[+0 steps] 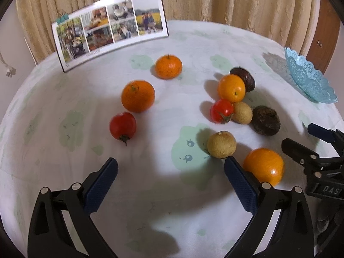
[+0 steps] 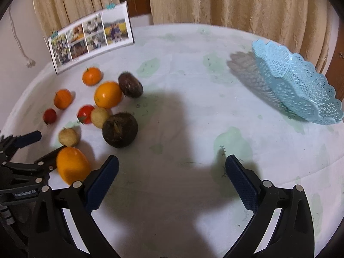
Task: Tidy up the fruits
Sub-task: 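Move both tools toward the fruit cluster on the table, then grasp the dark brown fruit with the right tool while the left tool grasps the red tomato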
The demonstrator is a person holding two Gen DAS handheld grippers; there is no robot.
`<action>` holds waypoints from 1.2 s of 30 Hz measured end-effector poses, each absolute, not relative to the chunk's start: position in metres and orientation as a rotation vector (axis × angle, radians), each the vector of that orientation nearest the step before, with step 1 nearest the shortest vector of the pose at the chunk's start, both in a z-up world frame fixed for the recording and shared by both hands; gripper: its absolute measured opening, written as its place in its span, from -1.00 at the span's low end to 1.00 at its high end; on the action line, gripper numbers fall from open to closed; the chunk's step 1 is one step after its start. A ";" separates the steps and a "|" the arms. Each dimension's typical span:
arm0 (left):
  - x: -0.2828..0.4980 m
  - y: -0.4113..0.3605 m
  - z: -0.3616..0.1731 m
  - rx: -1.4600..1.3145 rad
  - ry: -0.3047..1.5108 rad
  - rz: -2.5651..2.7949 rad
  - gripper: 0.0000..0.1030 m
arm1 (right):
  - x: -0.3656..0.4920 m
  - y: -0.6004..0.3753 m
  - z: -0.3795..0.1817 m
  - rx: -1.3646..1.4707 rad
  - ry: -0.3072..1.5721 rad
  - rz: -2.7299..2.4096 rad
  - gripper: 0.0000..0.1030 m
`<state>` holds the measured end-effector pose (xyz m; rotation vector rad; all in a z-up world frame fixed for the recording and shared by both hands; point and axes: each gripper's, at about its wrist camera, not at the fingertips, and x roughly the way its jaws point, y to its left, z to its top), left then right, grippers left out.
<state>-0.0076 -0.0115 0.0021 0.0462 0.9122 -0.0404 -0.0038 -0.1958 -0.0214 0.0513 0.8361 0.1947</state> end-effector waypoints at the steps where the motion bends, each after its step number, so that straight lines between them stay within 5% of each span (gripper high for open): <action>1: -0.010 -0.013 0.004 0.055 0.895 -0.036 0.91 | -0.007 -0.197 -0.020 0.062 0.824 0.196 0.96; 36: -0.032 0.021 0.040 0.042 0.669 0.107 0.91 | -0.030 -0.179 0.015 0.125 0.678 0.301 0.93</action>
